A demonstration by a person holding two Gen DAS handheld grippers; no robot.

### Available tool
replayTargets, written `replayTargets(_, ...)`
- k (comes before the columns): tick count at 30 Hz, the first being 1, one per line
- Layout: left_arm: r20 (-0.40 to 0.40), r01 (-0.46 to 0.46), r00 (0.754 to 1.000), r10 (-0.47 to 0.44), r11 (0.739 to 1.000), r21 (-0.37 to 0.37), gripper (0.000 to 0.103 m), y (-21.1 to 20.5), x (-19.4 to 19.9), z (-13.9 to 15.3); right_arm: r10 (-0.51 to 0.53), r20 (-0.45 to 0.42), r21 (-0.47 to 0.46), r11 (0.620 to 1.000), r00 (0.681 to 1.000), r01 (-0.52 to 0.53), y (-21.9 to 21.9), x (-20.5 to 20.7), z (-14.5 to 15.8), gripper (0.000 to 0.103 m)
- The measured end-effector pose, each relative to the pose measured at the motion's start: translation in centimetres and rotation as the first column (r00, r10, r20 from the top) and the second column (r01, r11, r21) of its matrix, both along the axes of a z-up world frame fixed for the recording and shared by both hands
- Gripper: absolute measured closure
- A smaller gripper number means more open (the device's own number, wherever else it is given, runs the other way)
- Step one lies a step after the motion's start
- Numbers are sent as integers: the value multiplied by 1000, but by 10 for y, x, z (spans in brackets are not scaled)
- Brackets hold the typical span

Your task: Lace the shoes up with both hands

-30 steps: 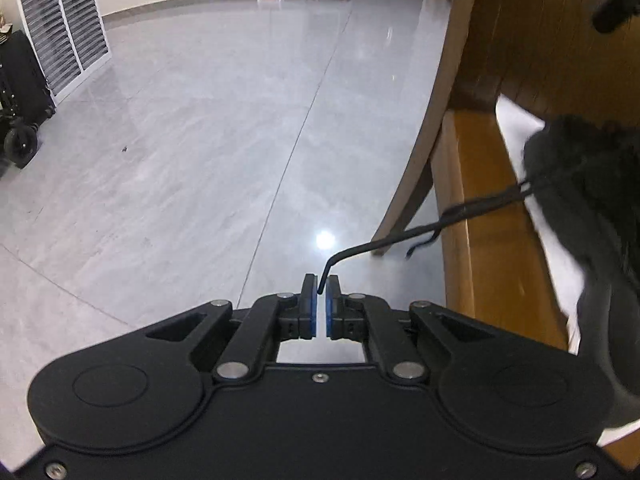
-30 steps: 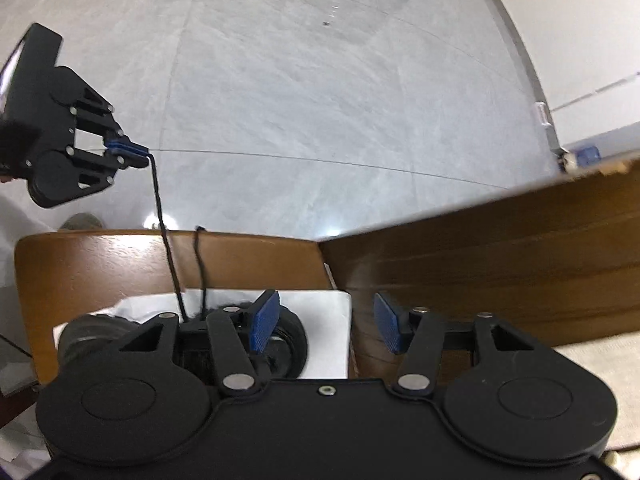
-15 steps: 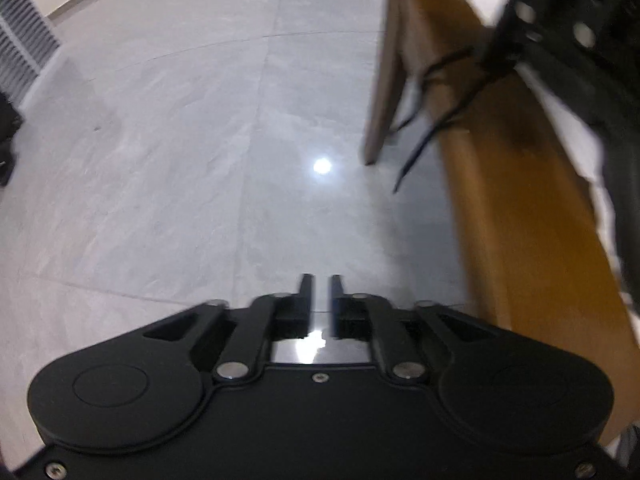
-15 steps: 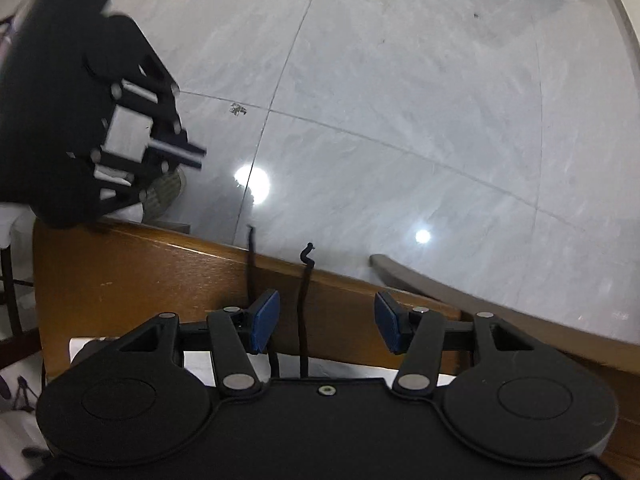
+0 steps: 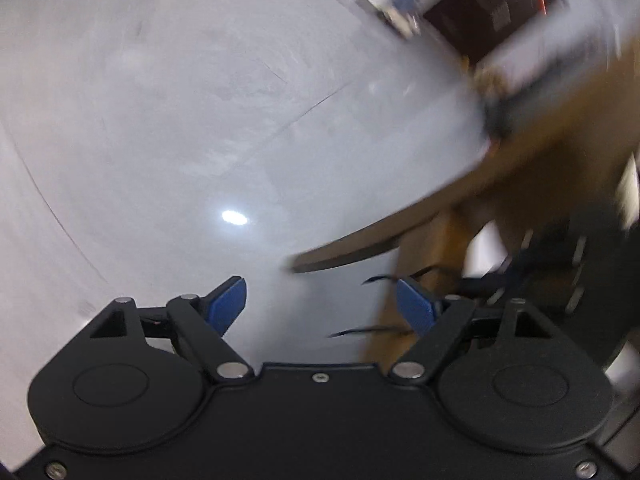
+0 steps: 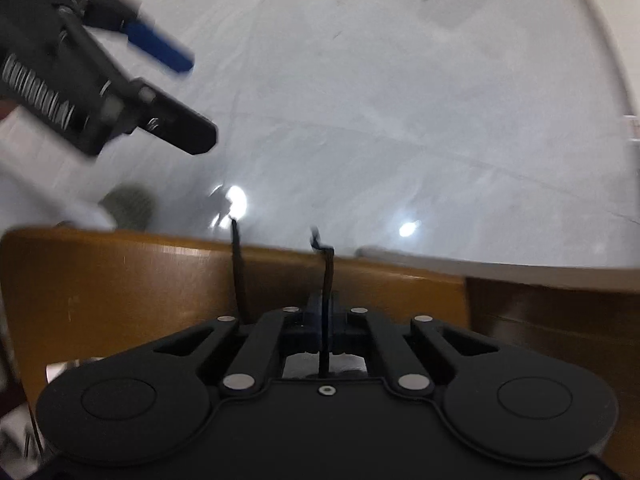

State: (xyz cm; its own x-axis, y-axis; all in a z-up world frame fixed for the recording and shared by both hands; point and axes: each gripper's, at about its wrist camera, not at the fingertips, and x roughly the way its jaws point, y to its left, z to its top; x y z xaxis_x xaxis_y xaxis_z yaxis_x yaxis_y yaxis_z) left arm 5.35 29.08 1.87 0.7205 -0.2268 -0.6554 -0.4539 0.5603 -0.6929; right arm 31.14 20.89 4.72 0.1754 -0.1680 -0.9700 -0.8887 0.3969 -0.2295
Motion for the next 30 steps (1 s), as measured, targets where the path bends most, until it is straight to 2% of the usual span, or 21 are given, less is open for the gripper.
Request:
replayTargets(2, 98, -46, 993, 65, 982, -181, 19, 1, -4, -4, -30, 120, 58, 998, 992, 23, -1, -11, 20, 101)
replayTargets(4, 198, -28, 975, 102, 937, -348, 19, -7, -2, -8, -52, 248, 134, 991, 967, 19, -3, -33, 41, 101)
replayTargets(7, 250, 59, 966, 70, 880, -471, 19, -32, 13, -13, -49, 331, 183, 983, 942, -13, -3, -61, 52, 101)
replayTargets(9, 253, 80, 966, 59, 859, -506, 21, -42, 19, -15, -37, 362, 198, 979, 932, -38, -3, -84, 56, 101)
replayTargets(11, 266, 101, 962, 61, 827, -554, 40, -56, 23, -18, -22, 346, 193, 980, 938, -48, -5, -97, 54, 101)
replayTargets(12, 263, 102, 963, 56, 830, -548, 56, -59, 24, -17, -8, 340, 183, 981, 941, -57, -7, -106, 53, 101)
replayTargets(13, 258, 102, 965, 46, 842, -530, 77, -61, 25, -16, 0, 356, 173, 983, 935, -65, -8, -111, 52, 101)
replayTargets(14, 254, 109, 967, 27, 857, -503, 80, -63, 28, -16, 8, 372, 163, 984, 928, -74, -10, -114, 52, 100)
replayTargets(15, 259, 117, 966, 14, 868, -483, 96, -65, 29, -15, 7, 386, 159, 985, 923, -74, -14, -117, 53, 101)
replayTargets(18, 314, 140, 950, 12, 878, -458, 99, -64, 29, -7, -33, 381, 182, 982, 924, -40, -21, -117, 58, 101)
replayTargets(19, 314, 139, 949, 11, 881, -453, 99, -65, 29, -5, -17, 396, 179, 982, 918, -59, -23, -121, 59, 101)
replayTargets(23, 299, 122, 954, 35, 863, -490, 99, -64, 29, -18, 23, 422, 166, 981, 907, -102, -21, -128, 60, 101)
replayTargets(28, 314, 99, 947, 64, 873, -478, 100, -61, 30, -18, 29, 417, 161, 981, 909, -105, -21, -129, 58, 101)
replayTargets(30, 311, 78, 946, 90, 869, -488, 100, -56, 28, -19, 19, 408, 167, 981, 913, -96, -22, -130, 57, 101)
